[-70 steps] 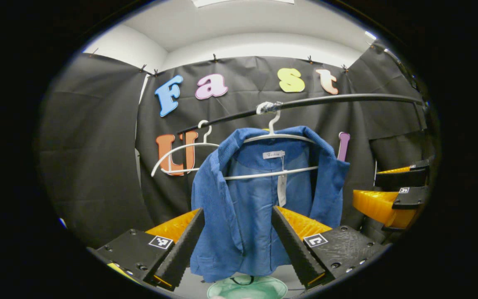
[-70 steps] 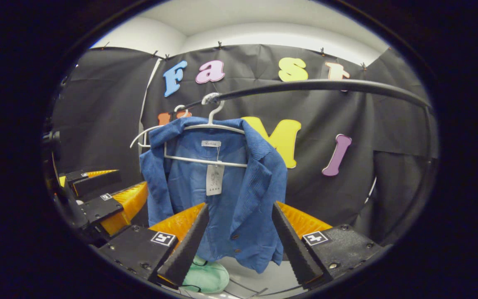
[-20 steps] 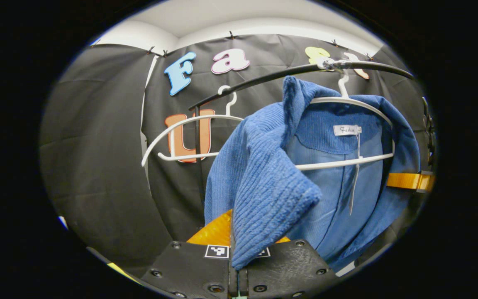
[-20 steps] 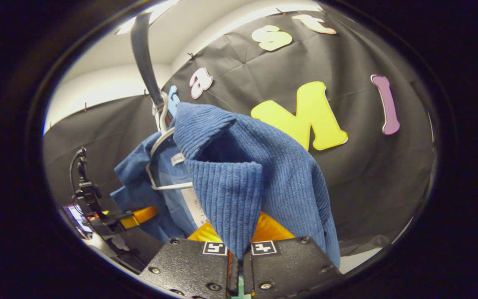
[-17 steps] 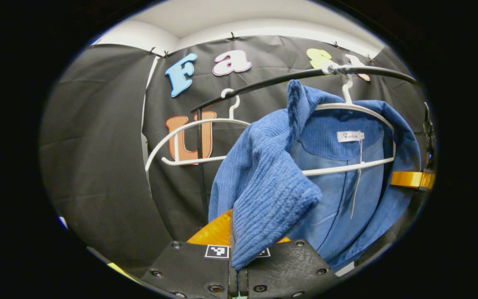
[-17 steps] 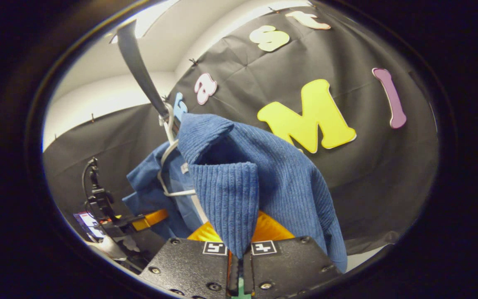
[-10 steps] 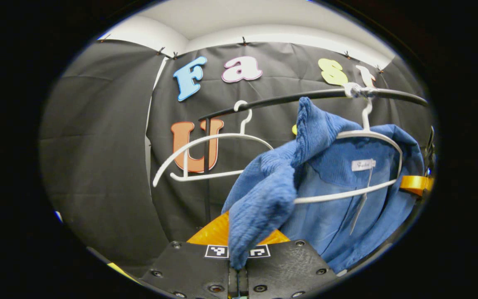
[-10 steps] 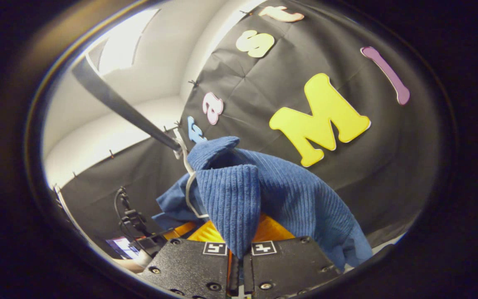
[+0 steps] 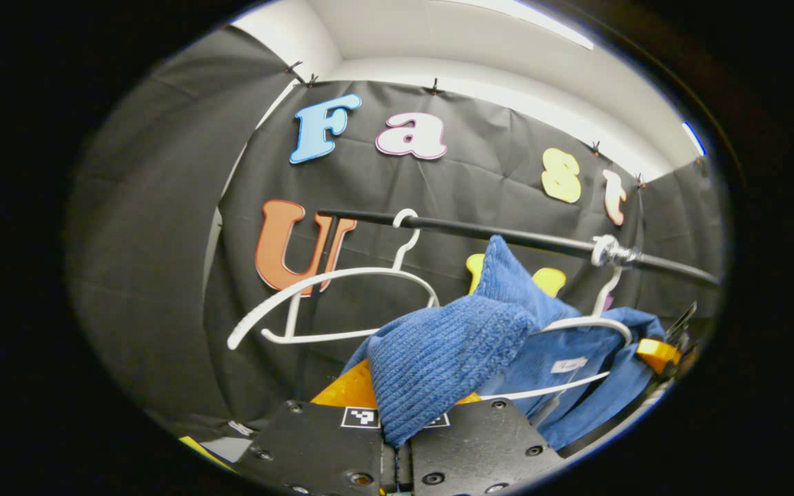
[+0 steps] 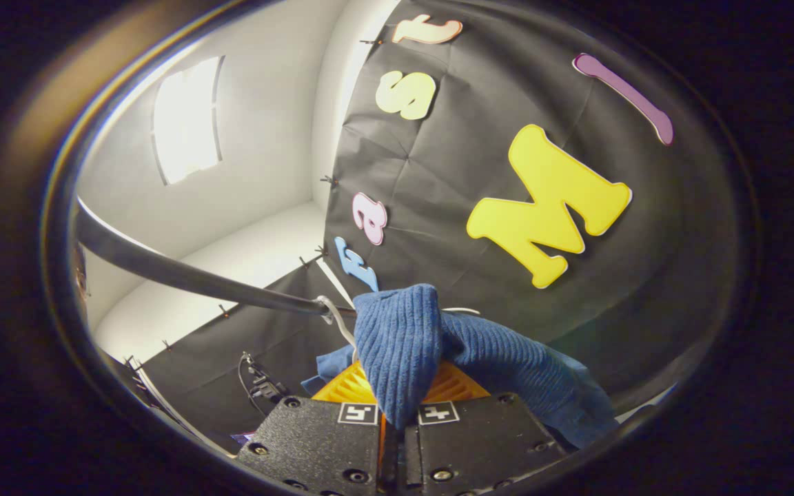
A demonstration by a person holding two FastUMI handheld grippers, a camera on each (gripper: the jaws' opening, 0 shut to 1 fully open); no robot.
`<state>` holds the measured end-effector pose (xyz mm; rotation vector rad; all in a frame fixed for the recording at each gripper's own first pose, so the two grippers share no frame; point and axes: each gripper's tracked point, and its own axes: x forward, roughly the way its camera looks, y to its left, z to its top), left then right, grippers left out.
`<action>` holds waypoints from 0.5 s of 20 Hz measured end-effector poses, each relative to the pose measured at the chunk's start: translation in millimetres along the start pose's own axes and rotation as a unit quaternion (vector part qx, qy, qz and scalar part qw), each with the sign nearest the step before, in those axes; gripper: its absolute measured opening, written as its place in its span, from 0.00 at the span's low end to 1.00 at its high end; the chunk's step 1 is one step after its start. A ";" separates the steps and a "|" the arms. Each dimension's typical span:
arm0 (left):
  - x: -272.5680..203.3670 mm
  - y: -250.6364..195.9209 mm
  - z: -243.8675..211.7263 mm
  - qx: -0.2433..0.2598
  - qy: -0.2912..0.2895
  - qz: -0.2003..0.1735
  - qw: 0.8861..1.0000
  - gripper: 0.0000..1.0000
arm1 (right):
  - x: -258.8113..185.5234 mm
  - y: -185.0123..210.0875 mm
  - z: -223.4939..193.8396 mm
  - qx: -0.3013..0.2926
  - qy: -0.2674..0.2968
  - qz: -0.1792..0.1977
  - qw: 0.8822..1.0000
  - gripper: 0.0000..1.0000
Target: Grasp the clothes on the hanger with both hands and then place them into the laundry hamper below.
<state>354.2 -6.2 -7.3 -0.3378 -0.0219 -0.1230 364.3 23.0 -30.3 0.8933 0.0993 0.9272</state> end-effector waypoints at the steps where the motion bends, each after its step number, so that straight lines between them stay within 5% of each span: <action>1: 1.5 0.8 3.6 -0.012 0.000 -0.005 1.000 0.04 | 1.1 1.1 5.0 0.012 -0.004 0.007 1.000 0.07; 10: 20.6 0.6 6.3 -0.127 0.034 -0.060 0.990 0.04 | -8.9 -3.5 40.6 0.137 -0.059 0.050 0.988 0.07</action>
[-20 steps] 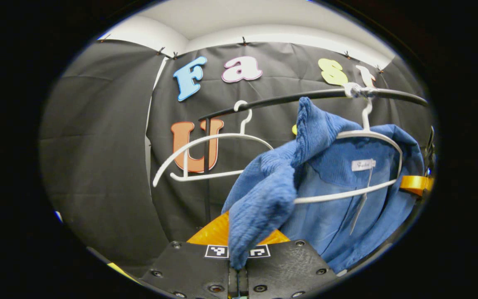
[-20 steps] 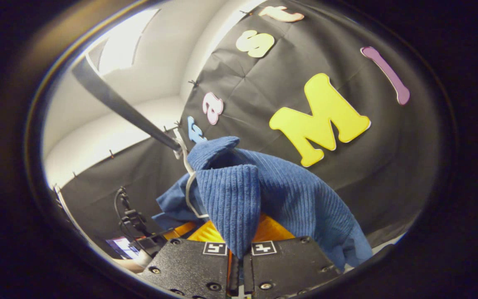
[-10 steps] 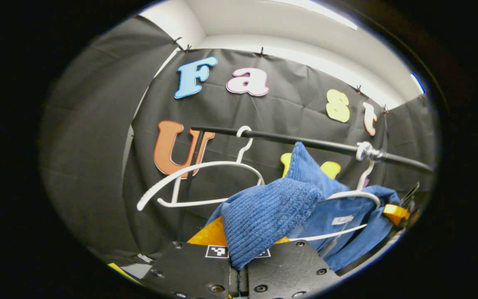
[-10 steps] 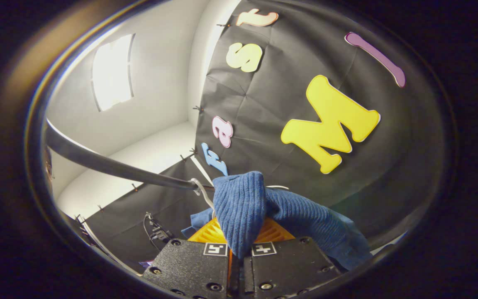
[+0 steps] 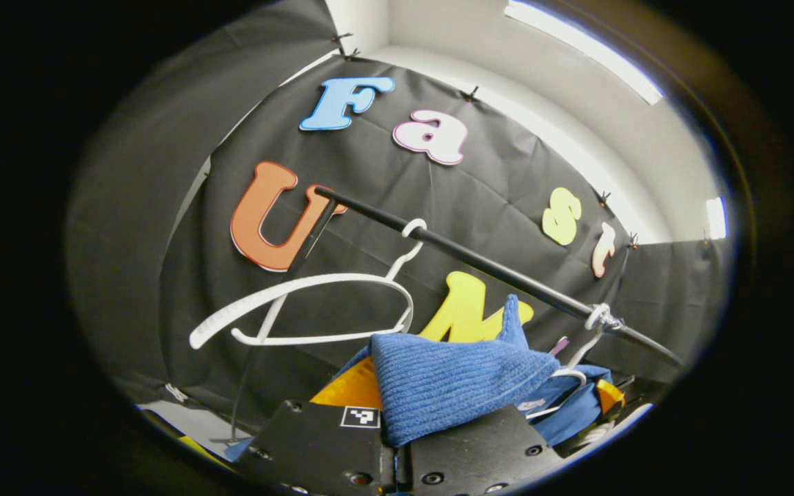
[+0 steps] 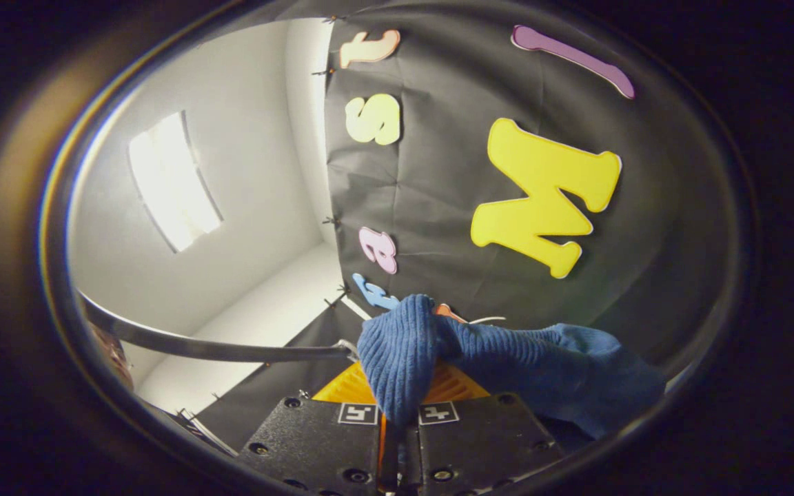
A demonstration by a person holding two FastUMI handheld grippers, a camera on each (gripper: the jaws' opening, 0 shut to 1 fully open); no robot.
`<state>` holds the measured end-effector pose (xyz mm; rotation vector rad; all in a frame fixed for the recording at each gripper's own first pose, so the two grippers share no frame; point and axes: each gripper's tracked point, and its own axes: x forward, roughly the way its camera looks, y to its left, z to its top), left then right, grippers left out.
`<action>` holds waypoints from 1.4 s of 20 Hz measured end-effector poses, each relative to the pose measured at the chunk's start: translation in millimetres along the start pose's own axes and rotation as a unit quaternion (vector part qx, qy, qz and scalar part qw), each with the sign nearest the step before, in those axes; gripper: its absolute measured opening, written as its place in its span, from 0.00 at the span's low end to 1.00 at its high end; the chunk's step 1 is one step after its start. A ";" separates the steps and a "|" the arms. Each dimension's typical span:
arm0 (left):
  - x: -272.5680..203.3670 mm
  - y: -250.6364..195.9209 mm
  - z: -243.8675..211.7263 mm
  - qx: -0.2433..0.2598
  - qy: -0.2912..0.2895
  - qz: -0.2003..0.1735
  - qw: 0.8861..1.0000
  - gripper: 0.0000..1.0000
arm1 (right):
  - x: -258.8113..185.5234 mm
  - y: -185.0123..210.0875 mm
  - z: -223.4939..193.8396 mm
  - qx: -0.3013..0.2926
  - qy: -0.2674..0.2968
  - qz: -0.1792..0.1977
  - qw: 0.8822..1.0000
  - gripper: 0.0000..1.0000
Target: Grasp the clothes on the hanger with both hands and then place them into the laundry hamper below.
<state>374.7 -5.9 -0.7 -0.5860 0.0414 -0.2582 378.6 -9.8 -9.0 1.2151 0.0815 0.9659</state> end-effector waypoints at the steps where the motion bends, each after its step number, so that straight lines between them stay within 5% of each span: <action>1: 1.1 2.1 -1.4 -0.008 0.002 0.001 1.000 0.05 | -1.8 -0.5 3.9 0.015 -0.005 0.004 1.000 0.07; 16: 14.8 14.9 -37.4 -0.083 0.088 -0.036 0.992 0.05 | -14.9 -31.5 48.4 0.135 -0.033 -0.015 0.990 0.06; 21: 20.8 9.1 -61.8 -0.061 0.105 -0.042 0.992 0.05 | -38.1 -69.3 54.2 0.176 -0.053 -0.041 0.982 0.07; 28: 14.2 14.9 -56.8 -0.166 0.080 -0.069 0.980 0.04 | -41.4 -78.1 39.7 0.208 -0.045 -0.051 0.976 0.06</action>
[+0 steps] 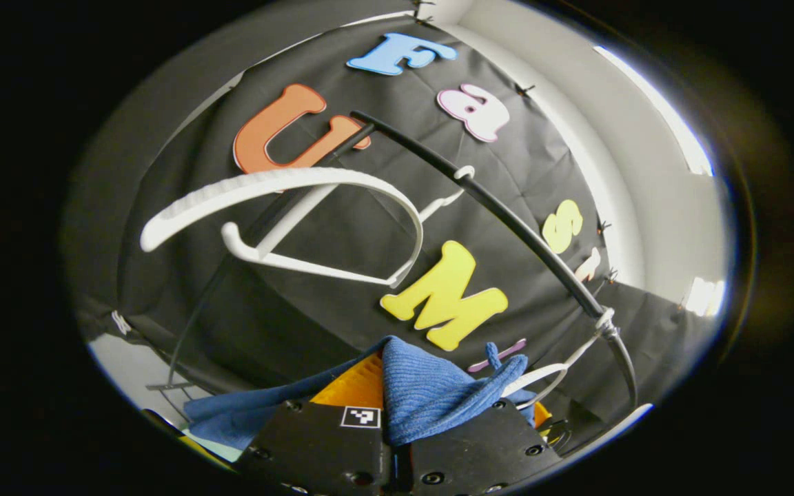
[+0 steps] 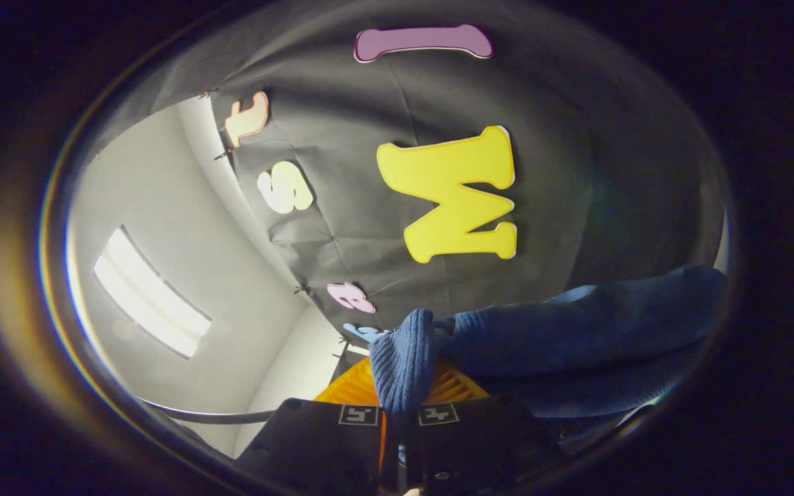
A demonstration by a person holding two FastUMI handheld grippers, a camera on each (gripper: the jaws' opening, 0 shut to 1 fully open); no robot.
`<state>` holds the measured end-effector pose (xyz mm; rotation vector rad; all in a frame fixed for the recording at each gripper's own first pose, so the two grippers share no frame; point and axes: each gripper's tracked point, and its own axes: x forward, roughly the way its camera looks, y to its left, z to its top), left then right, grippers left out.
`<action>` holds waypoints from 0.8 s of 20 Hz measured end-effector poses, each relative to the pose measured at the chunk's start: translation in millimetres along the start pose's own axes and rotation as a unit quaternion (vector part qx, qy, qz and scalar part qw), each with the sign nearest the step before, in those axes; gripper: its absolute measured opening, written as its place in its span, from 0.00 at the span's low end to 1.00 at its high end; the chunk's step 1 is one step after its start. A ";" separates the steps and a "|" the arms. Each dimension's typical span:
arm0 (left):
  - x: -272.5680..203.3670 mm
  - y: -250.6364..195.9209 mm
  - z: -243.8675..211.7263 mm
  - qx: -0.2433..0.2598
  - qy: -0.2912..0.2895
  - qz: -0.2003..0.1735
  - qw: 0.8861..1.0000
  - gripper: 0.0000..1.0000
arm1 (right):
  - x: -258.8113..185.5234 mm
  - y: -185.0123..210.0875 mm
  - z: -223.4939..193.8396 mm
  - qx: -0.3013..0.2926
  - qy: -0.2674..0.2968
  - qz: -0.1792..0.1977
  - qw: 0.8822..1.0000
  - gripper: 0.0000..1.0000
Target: Grasp the clothes on the hanger with both hands and then place them into the laundry hamper below.
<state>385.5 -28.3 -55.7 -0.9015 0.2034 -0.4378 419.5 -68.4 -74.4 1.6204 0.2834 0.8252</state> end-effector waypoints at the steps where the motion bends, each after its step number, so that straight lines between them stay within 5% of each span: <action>1: 0.5 0.0 -0.7 -0.022 0.000 -0.010 1.000 0.04 | 1.6 -5.2 1.0 0.009 -0.002 -0.006 1.000 0.06; 6: -2.9 38.9 -18.0 -0.039 0.017 0.043 0.998 0.05 | -8.7 -65.3 -12.1 0.008 -0.007 -0.107 0.994 0.05; 16: -50.3 83.5 -64.7 -0.036 0.035 0.105 0.993 0.05 | -34.3 -92.0 -46.3 -0.030 0.011 -0.160 0.987 0.06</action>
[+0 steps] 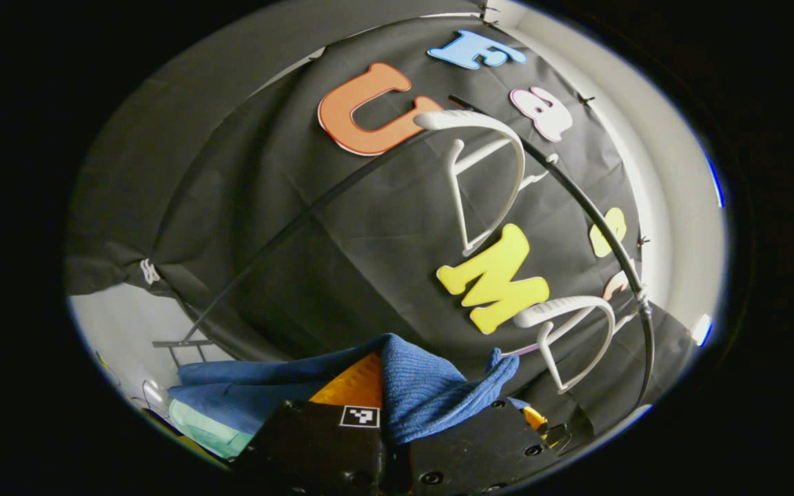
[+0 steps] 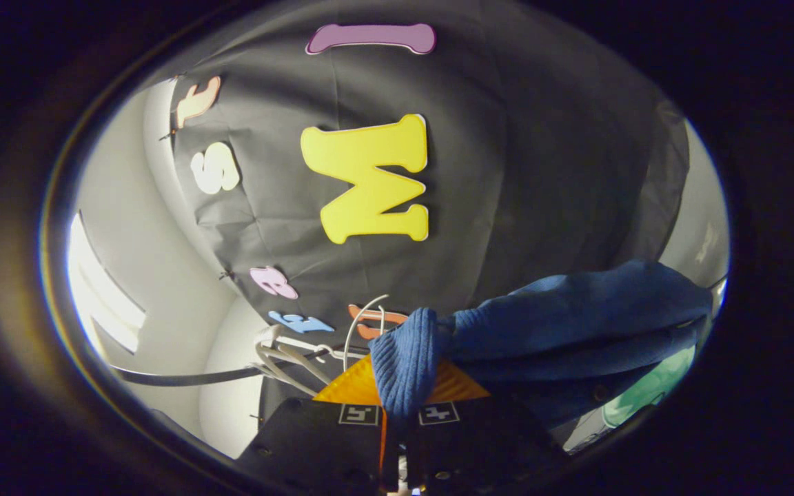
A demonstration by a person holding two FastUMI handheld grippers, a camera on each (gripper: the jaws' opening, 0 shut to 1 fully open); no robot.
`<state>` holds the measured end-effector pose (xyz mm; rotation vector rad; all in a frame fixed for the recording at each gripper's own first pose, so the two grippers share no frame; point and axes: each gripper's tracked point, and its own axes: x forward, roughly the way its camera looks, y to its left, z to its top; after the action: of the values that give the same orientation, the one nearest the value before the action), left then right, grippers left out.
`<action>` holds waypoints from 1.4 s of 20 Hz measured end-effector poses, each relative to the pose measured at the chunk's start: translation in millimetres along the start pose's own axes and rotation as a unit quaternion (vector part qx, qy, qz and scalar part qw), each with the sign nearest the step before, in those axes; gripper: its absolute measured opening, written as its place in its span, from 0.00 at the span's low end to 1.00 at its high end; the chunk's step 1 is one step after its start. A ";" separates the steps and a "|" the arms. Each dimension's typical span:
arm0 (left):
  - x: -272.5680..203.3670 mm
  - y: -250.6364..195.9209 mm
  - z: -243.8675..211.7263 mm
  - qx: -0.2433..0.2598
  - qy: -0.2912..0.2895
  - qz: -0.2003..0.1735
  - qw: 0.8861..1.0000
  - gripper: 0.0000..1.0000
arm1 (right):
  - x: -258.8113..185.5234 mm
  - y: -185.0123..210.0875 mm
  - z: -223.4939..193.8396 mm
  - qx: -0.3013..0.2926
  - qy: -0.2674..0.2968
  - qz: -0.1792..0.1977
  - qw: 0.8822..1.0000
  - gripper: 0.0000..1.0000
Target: Grasp the clothes on the hanger with both hands and then place them into the laundry hamper below.
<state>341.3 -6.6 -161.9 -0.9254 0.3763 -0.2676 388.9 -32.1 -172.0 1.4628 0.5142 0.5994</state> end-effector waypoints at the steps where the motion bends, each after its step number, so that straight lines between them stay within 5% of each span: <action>1: 0.0 6.3 -7.8 0.005 0.001 0.005 1.000 0.05 | 0.6 0.2 -4.7 -0.003 0.001 -0.004 1.000 0.07; 12: -53.0 -61.4 -23.9 0.037 0.023 -0.005 0.999 0.05 | 2.8 29.1 -103.8 -0.044 0.024 -0.028 0.998 0.07; 21: -86.4 -56.0 -72.7 0.084 0.073 0.024 0.994 0.05 | 17.8 18.5 -206.6 -0.116 0.050 -0.076 0.989 0.07; 28: -89.7 15.7 -138.2 0.143 0.133 0.097 0.976 0.05 | 28.2 -60.2 -256.2 -0.207 0.102 -0.197 0.953 0.06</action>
<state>202.5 -63.2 -232.0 -0.5642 0.6537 -0.2591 246.2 178.9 -243.9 0.8721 0.7686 0.5020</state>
